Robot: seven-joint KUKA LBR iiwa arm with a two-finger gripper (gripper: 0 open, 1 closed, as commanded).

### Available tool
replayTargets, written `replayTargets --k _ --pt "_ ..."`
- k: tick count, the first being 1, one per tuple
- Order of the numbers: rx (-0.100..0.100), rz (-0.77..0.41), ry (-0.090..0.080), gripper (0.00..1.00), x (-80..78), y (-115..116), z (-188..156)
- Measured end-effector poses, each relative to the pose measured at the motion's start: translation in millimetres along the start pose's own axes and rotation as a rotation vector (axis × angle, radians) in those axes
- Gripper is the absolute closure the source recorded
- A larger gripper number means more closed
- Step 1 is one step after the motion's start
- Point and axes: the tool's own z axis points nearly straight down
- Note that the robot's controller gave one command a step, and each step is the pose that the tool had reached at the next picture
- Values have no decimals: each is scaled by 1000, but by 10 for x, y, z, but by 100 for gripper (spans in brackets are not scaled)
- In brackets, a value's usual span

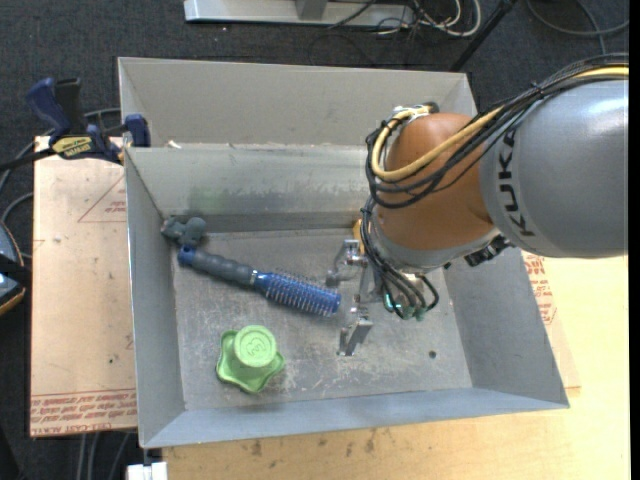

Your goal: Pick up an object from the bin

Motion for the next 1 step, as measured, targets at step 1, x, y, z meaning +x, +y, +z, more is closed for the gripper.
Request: replayTargets --k 1 --pt "0 -201 -11 0 -560 32 1008"
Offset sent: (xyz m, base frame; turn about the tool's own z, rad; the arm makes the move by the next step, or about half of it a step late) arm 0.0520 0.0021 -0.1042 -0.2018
